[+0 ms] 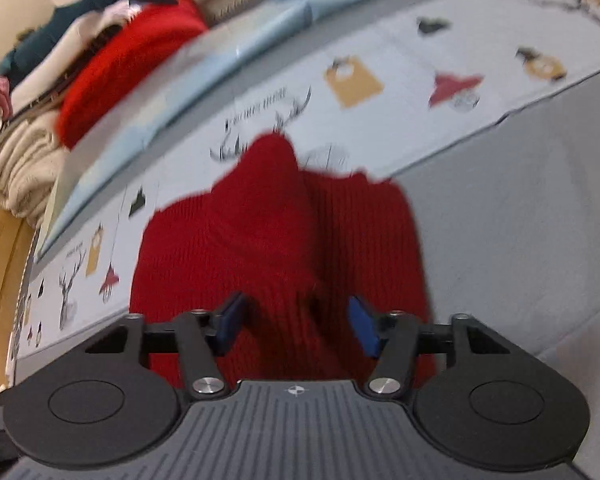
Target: Fold small clothes
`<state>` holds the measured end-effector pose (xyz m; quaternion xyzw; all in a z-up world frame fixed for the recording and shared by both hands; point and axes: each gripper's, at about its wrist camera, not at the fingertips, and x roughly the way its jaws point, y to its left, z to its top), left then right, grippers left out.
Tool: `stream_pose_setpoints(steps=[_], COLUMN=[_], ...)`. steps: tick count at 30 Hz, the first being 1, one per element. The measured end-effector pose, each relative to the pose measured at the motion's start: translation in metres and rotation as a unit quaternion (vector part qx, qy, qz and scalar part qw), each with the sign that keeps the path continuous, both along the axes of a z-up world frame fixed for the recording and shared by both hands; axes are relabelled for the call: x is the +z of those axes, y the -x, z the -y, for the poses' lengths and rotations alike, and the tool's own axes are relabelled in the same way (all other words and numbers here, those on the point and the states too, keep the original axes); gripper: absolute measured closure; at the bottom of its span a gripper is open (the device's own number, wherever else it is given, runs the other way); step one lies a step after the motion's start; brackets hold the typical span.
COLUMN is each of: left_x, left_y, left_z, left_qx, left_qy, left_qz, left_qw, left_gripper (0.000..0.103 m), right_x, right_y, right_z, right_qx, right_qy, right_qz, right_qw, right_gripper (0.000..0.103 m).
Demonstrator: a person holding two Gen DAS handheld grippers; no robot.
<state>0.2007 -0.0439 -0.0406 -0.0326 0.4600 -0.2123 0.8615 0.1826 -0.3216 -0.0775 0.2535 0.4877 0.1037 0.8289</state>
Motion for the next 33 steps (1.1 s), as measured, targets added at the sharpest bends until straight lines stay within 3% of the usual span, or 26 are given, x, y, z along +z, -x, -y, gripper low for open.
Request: stream_pose_setpoints(steps=[2, 6, 8, 10, 12, 13, 15, 17, 18, 20, 21, 24, 25, 27, 30, 33], left_x=[0.003, 0.01, 0.011, 0.005, -0.008, -0.016, -0.03, -0.036, -0.035, -0.026, -0.02, -0.008, -0.007, -0.015, -0.037, -0.062], left_y=[0.0, 0.0, 0.0, 0.0, 0.002, 0.004, 0.006, 0.003, 0.0, -0.009, -0.013, -0.031, -0.037, -0.047, -0.063, -0.078], left_z=[-0.003, -0.006, -0.004, 0.002, 0.013, 0.017, 0.022, 0.02, 0.015, 0.003, -0.004, -0.035, -0.044, -0.058, -0.064, -0.068], left_qx=[0.006, 0.006, -0.004, -0.026, -0.044, -0.052, -0.064, -0.063, -0.058, -0.041, -0.025, 0.048, 0.081, 0.132, 0.159, 0.182], left_qy=[0.003, 0.024, 0.029, 0.028, -0.017, -0.037, -0.066, -0.071, -0.061, -0.032, -0.015, 0.053, 0.069, 0.086, 0.125, 0.176], left_qz=[0.003, 0.005, -0.004, -0.019, -0.035, -0.042, -0.071, -0.097, -0.106, -0.111, -0.107, -0.1, -0.098, -0.109, -0.153, -0.197], left_qw=[1.0, 0.9997, 0.9996, 0.9991, 0.9983, 0.9971, 0.9932, 0.9907, 0.9908, 0.9925, 0.9938, 0.9924, 0.9894, 0.9814, 0.9674, 0.9472], left_gripper=[0.068, 0.067, 0.063, 0.06, 0.06, 0.059, 0.057, 0.053, 0.053, 0.052, 0.051, 0.03, 0.021, 0.019, 0.019, 0.017], right_x=[0.004, 0.043, 0.054, 0.036, -0.003, -0.017, -0.021, -0.011, -0.008, -0.001, 0.003, -0.001, -0.006, -0.02, -0.039, -0.051], right_y=[-0.001, 0.025, 0.038, 0.039, 0.032, 0.03, 0.028, 0.027, 0.027, 0.027, 0.028, 0.021, 0.018, 0.012, 0.004, -0.003], right_z=[-0.003, 0.017, 0.024, 0.028, 0.026, 0.024, 0.015, 0.009, 0.011, 0.021, 0.028, 0.041, 0.045, 0.054, 0.058, 0.057], right_qx=[0.01, -0.013, -0.005, -0.007, 0.002, 0.01, 0.029, 0.044, 0.04, 0.015, -0.002, -0.031, -0.036, -0.046, -0.055, -0.057], right_qy=[0.007, -0.05, -0.035, 0.011, 0.061, 0.078, 0.099, 0.114, 0.103, 0.07, 0.059, 0.051, 0.044, 0.024, -0.008, -0.034], right_qz=[0.008, 0.091, 0.112, 0.062, -0.042, -0.067, -0.057, -0.034, -0.028, -0.015, -0.007, -0.004, -0.009, -0.026, -0.048, -0.058], right_qw=[1.0, 0.995, 0.993, 0.998, 0.997, 0.995, 0.993, 0.992, 0.993, 0.997, 0.998, 0.998, 0.998, 0.998, 0.997, 0.996], right_gripper=[0.077, 0.084, 0.084, 0.085, 0.085, 0.083, 0.081, 0.077, 0.074, 0.057, 0.053, 0.044, 0.04, 0.033, 0.025, 0.02])
